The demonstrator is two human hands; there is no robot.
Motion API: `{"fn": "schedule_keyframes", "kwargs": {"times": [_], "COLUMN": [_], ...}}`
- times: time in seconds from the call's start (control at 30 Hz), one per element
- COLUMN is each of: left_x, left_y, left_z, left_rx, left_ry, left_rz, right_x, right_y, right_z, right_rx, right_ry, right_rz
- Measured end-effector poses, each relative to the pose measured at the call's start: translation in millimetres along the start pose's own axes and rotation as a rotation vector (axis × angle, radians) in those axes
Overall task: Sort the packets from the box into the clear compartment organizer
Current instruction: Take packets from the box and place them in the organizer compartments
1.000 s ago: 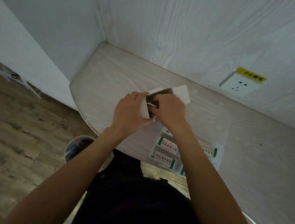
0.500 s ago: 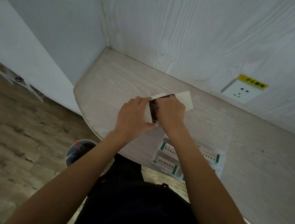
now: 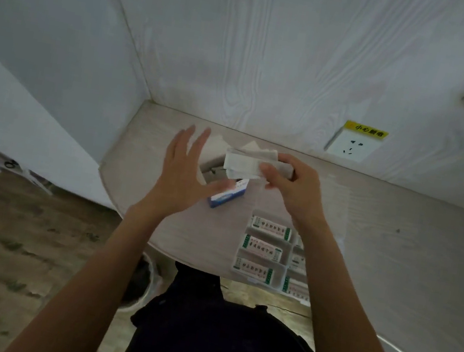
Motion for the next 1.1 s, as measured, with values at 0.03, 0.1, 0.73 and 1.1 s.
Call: {"fn": "schedule_keyframes", "kwargs": {"times": [0.03, 0.1, 0.73, 1.1], "left_x": [8.2, 13.5, -119.5, -134.6], "left_y": [-1.1, -1.6, -29.7, -33.8], "left_z": [-15.1, -42.3, -104.0, -100.6], "left_rx": [-0.045, -0.060, 0.170, 0.216], "left_ry": [-0.158, -0.446, -0.767, -0.794], "left_rz": [0.007, 0.126, 0.624, 0.546], "right_x": [5.9, 13.3, 88.4, 99.5], "right_y": [-7.1, -20.1, -79.4, -84.2], "right_z": [4.0, 9.7, -54.0, -69.1], "right_rx": [0.002, 0.013, -0.229, -0.263], "right_ry": [0.018, -0.002, 0.088, 0.099], "right_rz": [0.036, 0.120, -0.141, -0.250]}}
Point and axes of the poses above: each hand's wrist, its own y-axis towards the middle knuckle, its own x-axis out of the back of the hand, z = x × y, the point moved 8 cm from there along y, towards the middle knuckle, and after that the axes turned 1 degree about y, right-handed, at the moved point
